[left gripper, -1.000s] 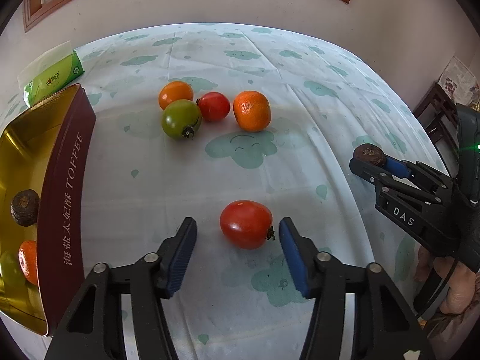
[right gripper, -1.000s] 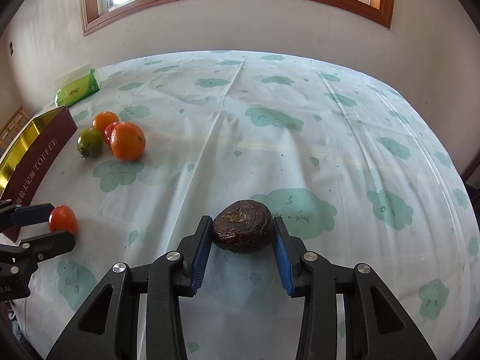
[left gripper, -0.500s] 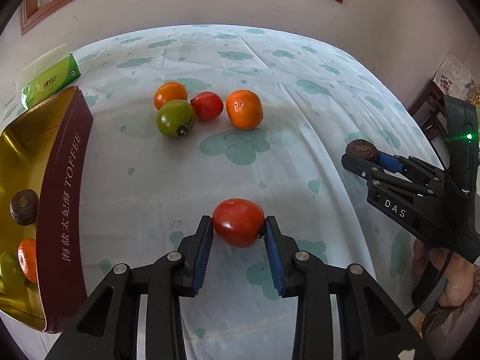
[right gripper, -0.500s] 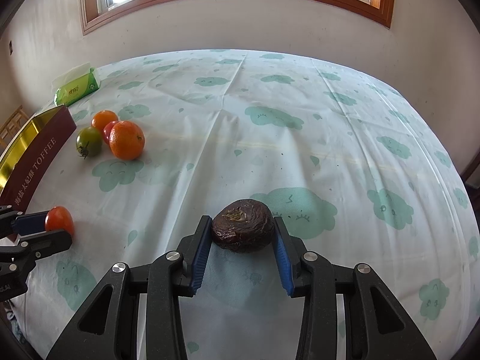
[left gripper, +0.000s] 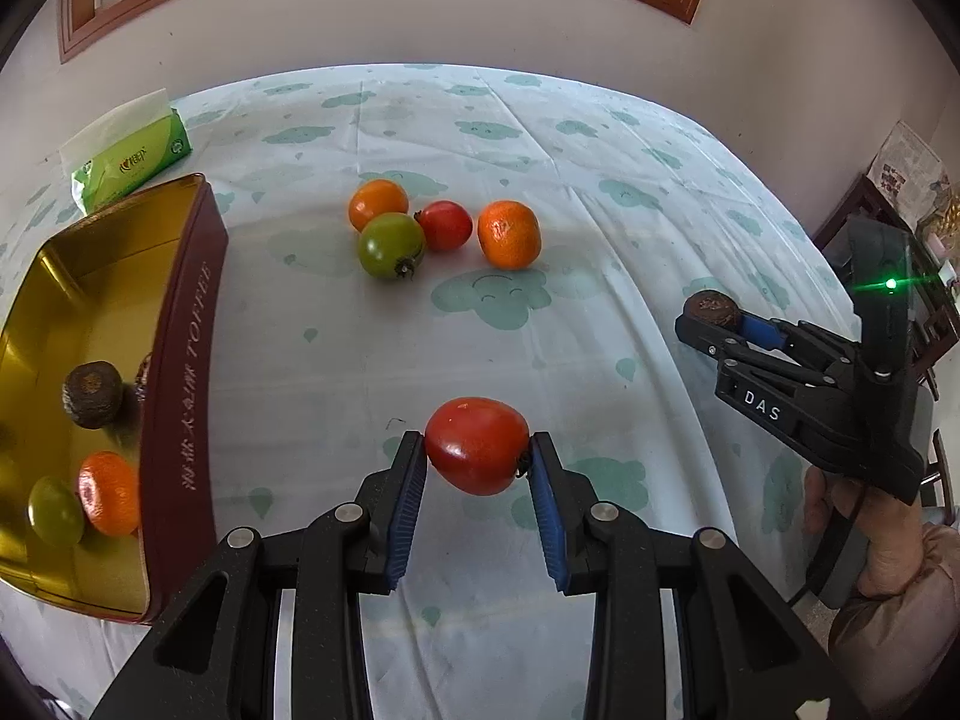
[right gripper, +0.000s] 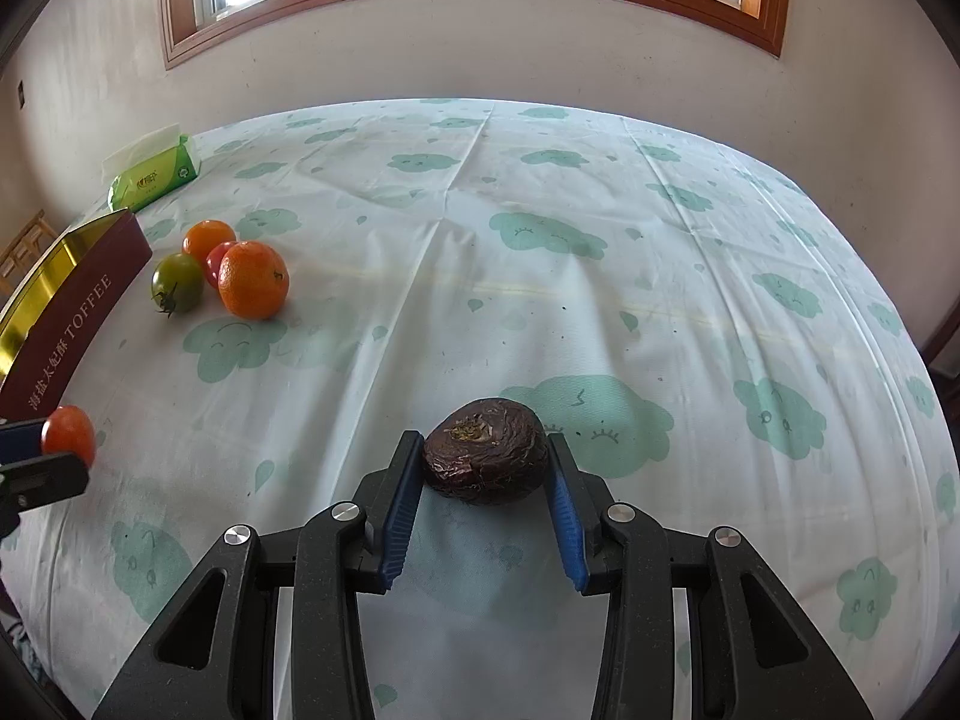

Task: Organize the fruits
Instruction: 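Carry the red tomato over the tin with the left gripper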

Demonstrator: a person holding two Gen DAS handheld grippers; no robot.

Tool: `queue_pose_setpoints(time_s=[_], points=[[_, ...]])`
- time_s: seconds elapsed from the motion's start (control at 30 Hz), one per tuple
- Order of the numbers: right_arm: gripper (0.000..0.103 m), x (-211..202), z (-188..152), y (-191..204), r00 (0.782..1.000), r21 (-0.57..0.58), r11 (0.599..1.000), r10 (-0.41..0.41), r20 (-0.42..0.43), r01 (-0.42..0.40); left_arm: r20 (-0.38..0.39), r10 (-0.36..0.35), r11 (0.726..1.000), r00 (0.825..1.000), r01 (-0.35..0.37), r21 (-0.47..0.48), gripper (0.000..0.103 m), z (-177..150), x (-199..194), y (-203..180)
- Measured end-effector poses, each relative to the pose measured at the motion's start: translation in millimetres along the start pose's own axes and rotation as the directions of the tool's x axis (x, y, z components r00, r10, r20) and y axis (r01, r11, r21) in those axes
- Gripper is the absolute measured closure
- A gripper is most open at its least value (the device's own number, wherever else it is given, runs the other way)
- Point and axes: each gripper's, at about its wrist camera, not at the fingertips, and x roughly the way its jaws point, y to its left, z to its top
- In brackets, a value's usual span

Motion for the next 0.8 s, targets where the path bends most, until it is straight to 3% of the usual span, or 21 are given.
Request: queue_pose_setpoints(time_s=[0.5,0.8], points=[[0.062,0,0,0,1.000,0.000,1.000,0.001,0.000,-0.001,0.050,0.040,0.997,0.998,-0.037,-0.064,0.072,3,-38,35],[0.062,0,0,0,1.000,0.000,1.000,0.000,0.000,0.000,0.079,0.104,0.989,0.991,-0.095,-0.116,0.072,8,-57,74]])
